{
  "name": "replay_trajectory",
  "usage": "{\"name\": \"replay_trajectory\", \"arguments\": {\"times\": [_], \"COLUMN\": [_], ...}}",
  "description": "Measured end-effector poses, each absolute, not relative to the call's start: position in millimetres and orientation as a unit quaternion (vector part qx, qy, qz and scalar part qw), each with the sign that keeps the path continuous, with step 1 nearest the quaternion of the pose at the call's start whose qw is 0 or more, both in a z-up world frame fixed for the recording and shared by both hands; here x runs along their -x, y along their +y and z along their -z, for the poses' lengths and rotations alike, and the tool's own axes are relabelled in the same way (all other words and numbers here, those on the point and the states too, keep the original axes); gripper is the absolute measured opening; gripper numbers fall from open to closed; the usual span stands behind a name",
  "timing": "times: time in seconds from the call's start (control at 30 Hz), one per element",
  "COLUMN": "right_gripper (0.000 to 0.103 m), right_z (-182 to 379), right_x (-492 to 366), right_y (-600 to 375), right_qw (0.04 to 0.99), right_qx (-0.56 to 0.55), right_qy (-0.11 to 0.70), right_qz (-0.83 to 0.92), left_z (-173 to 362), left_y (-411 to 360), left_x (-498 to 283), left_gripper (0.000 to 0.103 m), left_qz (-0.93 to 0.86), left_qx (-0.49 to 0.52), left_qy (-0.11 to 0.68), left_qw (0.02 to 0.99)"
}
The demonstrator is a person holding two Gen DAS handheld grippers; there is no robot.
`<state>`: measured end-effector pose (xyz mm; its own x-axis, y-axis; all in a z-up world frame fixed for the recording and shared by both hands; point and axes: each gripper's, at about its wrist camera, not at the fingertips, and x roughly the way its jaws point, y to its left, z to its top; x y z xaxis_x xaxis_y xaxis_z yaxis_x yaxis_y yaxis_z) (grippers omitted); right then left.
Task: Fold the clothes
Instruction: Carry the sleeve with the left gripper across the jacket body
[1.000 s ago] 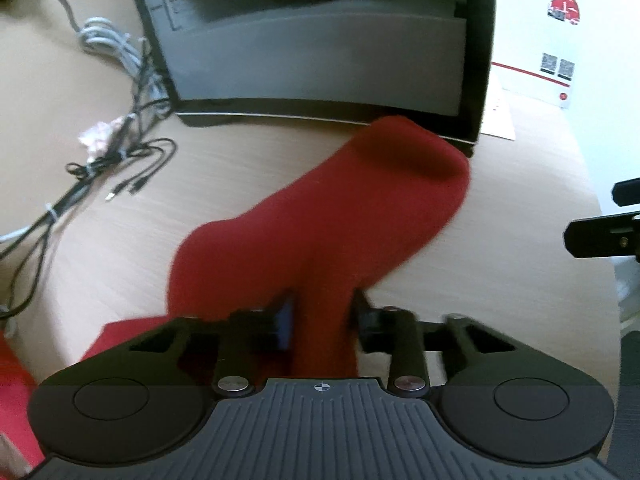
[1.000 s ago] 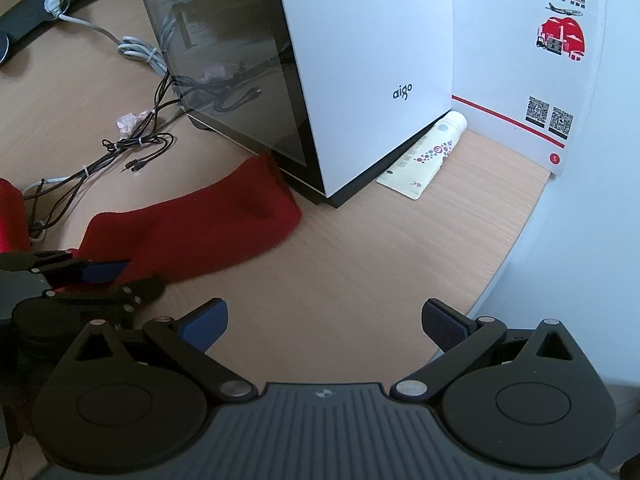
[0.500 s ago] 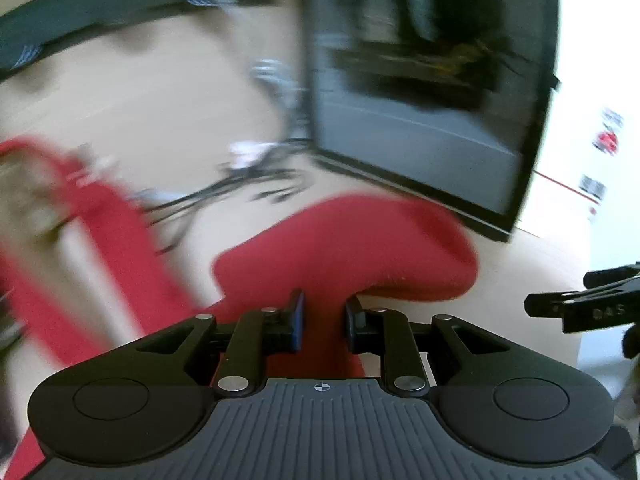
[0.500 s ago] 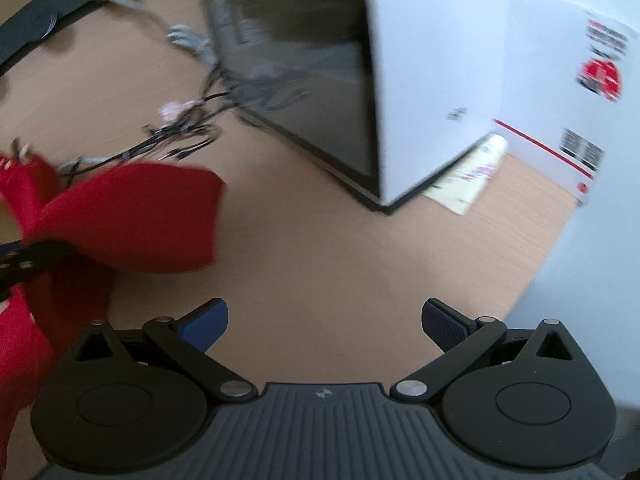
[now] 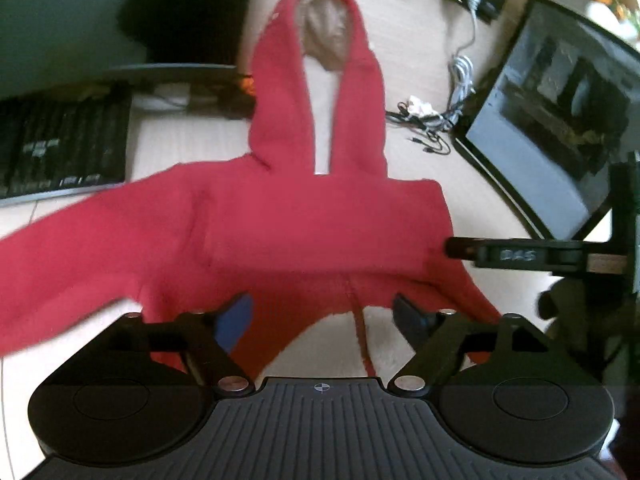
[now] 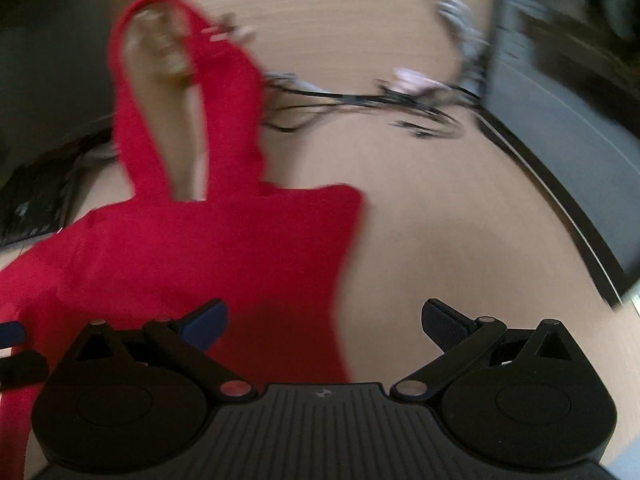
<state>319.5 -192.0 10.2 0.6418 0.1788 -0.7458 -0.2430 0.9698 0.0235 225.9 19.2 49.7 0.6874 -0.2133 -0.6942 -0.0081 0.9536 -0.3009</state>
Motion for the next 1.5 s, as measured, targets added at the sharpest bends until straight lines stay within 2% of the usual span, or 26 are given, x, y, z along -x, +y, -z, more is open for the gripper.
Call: {"name": "replay_trajectory", "arguments": {"times": [0.07,0.27,0.6,0.67,0.73,0.8,0.87,0.9,0.93,1.1,1.23,1.27,1.33,1.37,1.43,1.5], "right_gripper": [0.103,0.103,0.103,0.103,0.103,0.103,0.103,0.103,0.103,0.103,0.103,0.103,0.103,0.103,0.103,0.103], "right_z": [-9.7,0.5,25.4,27.9,30.3,32.1,33.5,33.9,33.6,16.9,5.3,5.6,9.5,14.4,23.9,31.5], "right_x": [-318.7,-304.5,-323.1,-325.3,-327.9,-329.5,-331.3,-331.8,-332.0,-326.5,-323.4,-323.5,-325.9,-328.1,-332.1,-332.1], "right_y": [-175.7,-157.6,-173.2,-173.7,-173.6,-172.9,-173.0,-173.0,-172.5,-169.7,-159.1,-155.1,-145.9,-141.8,-134.3,-132.9], "right_qw": [0.905,0.904,0.895,0.894,0.892,0.892,0.89,0.89,0.89,0.901,0.903,0.904,0.902,0.898,0.89,0.887], "right_qx": [0.067,0.136,0.146,0.145,0.142,0.139,0.135,0.133,0.133,0.118,0.105,0.107,0.12,0.128,0.143,0.147], "right_qy": [0.399,0.377,0.399,0.401,0.404,0.406,0.409,0.411,0.41,0.386,0.371,0.368,0.37,0.38,0.399,0.407], "right_qz": [-0.129,-0.148,-0.138,-0.14,-0.143,-0.145,-0.146,-0.147,-0.147,-0.162,-0.189,-0.19,-0.186,-0.18,-0.169,-0.16], "left_z": [-45.9,-21.3,-5.9,-3.4,-1.1,-3.0,-6.1,-10.6,-18.0,-42.5,-21.6,-16.4,-7.3,-8.7,-16.6,-23.1], "left_y": [26.4,42.6,43.6,43.7,43.3,41.6,40.8,40.9,42.5,55.9,66.6,69.2,75.0,79.7,91.5,99.6], "left_x": [-229.1,-263.0,-302.5,-310.0,-316.8,-317.1,-316.8,-315.1,-311.5,-294.2,-284.7,-282.4,-277.0,-271.3,-254.5,-234.5], "left_gripper": [0.089,0.09,0.088,0.083,0.064,0.055,0.041,0.019,0.013,0.013,0.016,0.02,0.038,0.043,0.066,0.082], "left_qz": [0.047,-0.004,-0.075,-0.089,-0.102,-0.101,-0.097,-0.094,-0.094,-0.105,-0.111,-0.112,-0.115,-0.114,-0.1,-0.09], "left_qx": [0.16,0.22,0.195,0.189,0.182,0.164,0.149,0.14,0.132,0.101,0.1,0.1,0.103,0.121,0.173,0.206], "left_qy": [0.393,0.422,0.426,0.426,0.425,0.421,0.416,0.409,0.398,0.362,0.378,0.382,0.389,0.387,0.379,0.371], "left_qw": [0.904,0.879,0.88,0.88,0.881,0.887,0.892,0.897,0.903,0.921,0.914,0.912,0.908,0.907,0.904,0.901]}}
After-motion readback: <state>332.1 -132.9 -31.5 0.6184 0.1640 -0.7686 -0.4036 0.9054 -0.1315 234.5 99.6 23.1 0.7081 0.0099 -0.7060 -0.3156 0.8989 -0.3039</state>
